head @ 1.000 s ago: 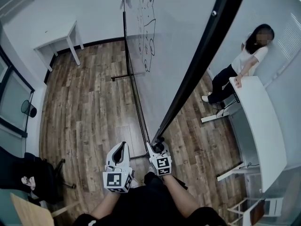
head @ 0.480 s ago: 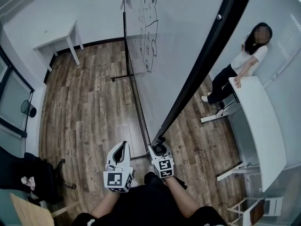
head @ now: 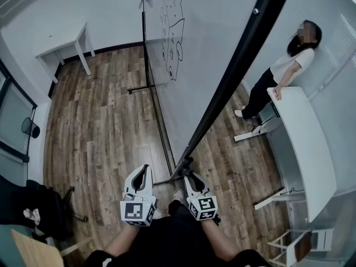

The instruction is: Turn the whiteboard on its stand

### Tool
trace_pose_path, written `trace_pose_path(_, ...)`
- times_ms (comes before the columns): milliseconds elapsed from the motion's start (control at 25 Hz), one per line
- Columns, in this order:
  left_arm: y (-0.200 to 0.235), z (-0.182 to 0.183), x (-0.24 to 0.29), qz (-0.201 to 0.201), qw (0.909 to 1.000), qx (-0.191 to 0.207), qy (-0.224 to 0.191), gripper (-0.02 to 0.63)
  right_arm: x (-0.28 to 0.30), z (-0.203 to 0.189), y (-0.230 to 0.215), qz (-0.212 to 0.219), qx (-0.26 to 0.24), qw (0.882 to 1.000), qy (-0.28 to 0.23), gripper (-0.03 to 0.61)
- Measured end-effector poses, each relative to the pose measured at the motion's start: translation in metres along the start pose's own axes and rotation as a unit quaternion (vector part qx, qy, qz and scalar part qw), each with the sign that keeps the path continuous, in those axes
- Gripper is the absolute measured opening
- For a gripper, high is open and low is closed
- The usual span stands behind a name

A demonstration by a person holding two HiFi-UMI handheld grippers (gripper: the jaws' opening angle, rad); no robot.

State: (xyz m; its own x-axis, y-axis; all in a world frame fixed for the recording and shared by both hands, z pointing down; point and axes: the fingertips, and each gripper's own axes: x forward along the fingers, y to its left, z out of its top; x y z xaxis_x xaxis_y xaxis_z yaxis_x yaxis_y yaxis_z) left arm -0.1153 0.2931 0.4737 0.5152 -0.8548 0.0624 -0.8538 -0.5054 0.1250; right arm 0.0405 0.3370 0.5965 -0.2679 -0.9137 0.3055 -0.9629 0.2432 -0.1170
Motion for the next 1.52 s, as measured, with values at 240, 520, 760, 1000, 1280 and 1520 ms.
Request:
trace_pose_path(240, -0.008, 0.002, -0.008, -0.008, 1.0000, -0.004, -0.001, 0.015, -0.028, 0.027, 0.001, -0.025, 0.055, 0.997, -0.037, 0.025)
trace_pose_path(520, -0.016, -0.001, -0.021, -0.003, 1.0000, -0.008, -0.003, 0.016, -0.050, 0.050, 0.016, -0.029, 0.060, 0.995, -0.067, 0.020)
trace_pose_path(760, -0.007, -0.008, -0.025, 0.009, 0.9999, -0.011, 0.002, 0.015, -0.051, 0.046, 0.023, -0.031, 0.047, 0.997, -0.060, 0.015)
trace_pose_path(1000, -0.007, -0.010, -0.025, 0.004, 0.9999, -0.016, 0.001, 0.015, -0.052, 0.046, 0.023, -0.029, 0.041, 0.997, -0.062, 0.014)
trace_pose_path(1280, -0.014, -0.011, -0.021, -0.005, 0.9999, -0.014, 0.002, 0.016, -0.051, 0.046, 0.022, -0.030, 0.036, 0.997, -0.059, 0.014)
trace_pose_path(1520, -0.015, -0.010, -0.019, -0.003, 0.9999, -0.017, 0.002, 0.015, -0.050, 0.044, 0.022, -0.027, 0.033, 0.998, -0.054, 0.014)
